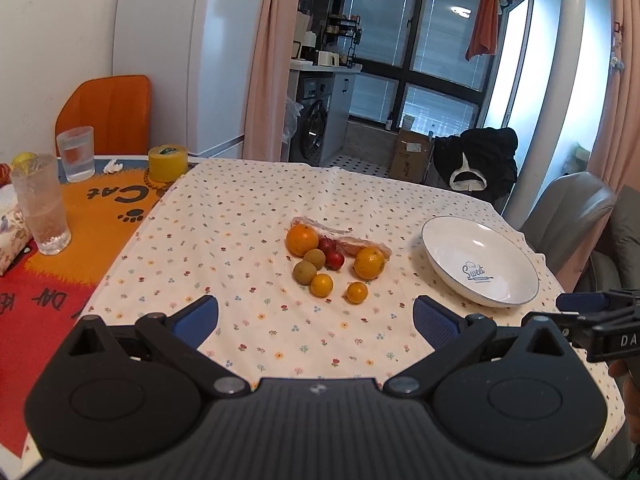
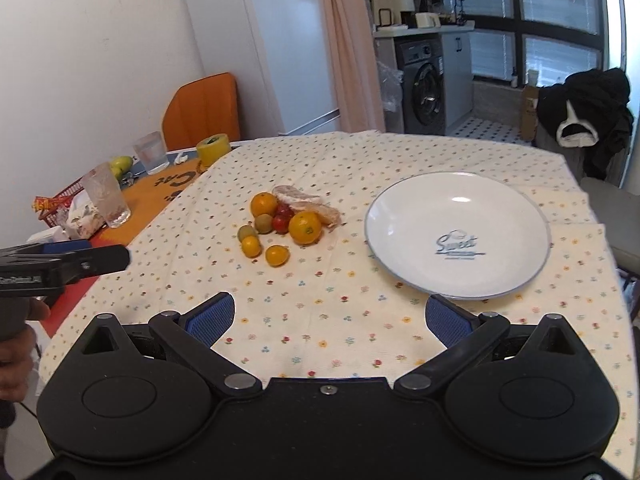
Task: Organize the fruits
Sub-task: 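Move both tools toward the fruit pile beside the white plate, then grasp a small orange kumquat with the right tool while the left tool grasps another kumquat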
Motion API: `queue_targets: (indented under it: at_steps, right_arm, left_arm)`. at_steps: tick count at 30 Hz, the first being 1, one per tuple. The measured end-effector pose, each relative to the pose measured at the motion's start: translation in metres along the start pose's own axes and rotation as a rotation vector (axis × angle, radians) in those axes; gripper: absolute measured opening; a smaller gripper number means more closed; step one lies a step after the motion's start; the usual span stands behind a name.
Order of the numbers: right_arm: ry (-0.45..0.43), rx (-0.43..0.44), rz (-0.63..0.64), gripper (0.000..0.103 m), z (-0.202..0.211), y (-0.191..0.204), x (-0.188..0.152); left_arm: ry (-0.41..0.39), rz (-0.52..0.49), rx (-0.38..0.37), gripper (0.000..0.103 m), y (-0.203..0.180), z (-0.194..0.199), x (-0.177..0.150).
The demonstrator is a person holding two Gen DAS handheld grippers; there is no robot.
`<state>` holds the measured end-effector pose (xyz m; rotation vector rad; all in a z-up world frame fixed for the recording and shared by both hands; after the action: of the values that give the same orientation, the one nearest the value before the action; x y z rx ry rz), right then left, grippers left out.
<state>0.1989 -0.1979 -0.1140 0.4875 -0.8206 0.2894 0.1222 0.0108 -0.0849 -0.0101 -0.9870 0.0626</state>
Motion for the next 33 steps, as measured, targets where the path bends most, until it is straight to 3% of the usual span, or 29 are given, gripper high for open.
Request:
queue_targets:
  at_steps: [9, 17, 26, 33]
  right_arm:
    - [0.022, 0.055, 0.018, 0.103, -0.026, 0.011, 0.001]
    - [0.040, 0.094, 0.038, 0.101, -0.058, 0.019, 0.003]
    - [0.080, 0.142, 0.037, 0.079, -0.087, 0.022, 0.009]
    - [0.116, 0.160, 0.041, 0.060, -0.110, 0.027, 0.011]
  left_arm:
    - [0.022, 0.022, -0.025, 0.099, 0.007, -0.029, -0.011]
    - [0.060, 0.026, -0.047, 0.079, 0.010, -0.059, -0.016]
    - [0.086, 0.047, -0.072, 0.060, 0.012, -0.088, -0.012]
    - [0.112, 0.064, -0.094, 0.051, 0.011, -0.108, -0.010]
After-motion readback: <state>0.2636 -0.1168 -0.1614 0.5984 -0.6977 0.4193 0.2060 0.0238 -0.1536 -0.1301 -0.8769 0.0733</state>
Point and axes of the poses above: each gripper's, at about its wrist camera, not at the fingertips, and z roughly against the way its jaws point, y to its left, x to its top, the point moved 9 cm from there along -z, roughly the way its jaws point, and after that the axes turned 7 degrees about -z, right-handed, at the moved point
